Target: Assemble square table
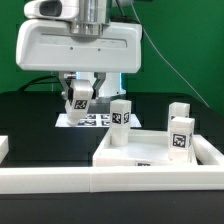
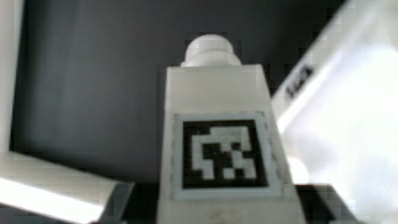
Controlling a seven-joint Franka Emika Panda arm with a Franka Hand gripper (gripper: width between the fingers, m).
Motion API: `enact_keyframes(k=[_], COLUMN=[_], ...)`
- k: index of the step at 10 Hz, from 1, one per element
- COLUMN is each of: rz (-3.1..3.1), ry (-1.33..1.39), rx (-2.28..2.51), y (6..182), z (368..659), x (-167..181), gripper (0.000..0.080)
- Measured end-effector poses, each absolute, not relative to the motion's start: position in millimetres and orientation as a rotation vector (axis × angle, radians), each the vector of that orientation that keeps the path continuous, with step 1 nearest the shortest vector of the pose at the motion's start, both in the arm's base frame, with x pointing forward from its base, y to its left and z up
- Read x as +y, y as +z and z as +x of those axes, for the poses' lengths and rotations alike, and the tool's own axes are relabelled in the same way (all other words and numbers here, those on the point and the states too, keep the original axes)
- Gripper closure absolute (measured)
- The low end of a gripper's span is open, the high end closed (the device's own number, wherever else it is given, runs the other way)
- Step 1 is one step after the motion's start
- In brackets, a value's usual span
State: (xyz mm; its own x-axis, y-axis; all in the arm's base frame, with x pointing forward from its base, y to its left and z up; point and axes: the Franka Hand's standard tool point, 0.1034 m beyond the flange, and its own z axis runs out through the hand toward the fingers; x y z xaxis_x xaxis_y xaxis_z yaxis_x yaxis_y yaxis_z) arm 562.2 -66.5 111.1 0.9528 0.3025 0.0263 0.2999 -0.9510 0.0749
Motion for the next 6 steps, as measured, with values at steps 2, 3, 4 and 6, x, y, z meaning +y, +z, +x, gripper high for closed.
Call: enact_keyframes(k=[2,3,4,6], rz=[2.987,2.987,2.986,3.019], ry=[0.030,0.030,0.029,0.023], rx=[0.548,0.544,0.546,0.449], y=[107.3,107.4,107.2,107.1], z=[558,558,558,563], x=[-65,-67,-67,-50], gripper=[0.0511,0.0511,0.0511,0.0511])
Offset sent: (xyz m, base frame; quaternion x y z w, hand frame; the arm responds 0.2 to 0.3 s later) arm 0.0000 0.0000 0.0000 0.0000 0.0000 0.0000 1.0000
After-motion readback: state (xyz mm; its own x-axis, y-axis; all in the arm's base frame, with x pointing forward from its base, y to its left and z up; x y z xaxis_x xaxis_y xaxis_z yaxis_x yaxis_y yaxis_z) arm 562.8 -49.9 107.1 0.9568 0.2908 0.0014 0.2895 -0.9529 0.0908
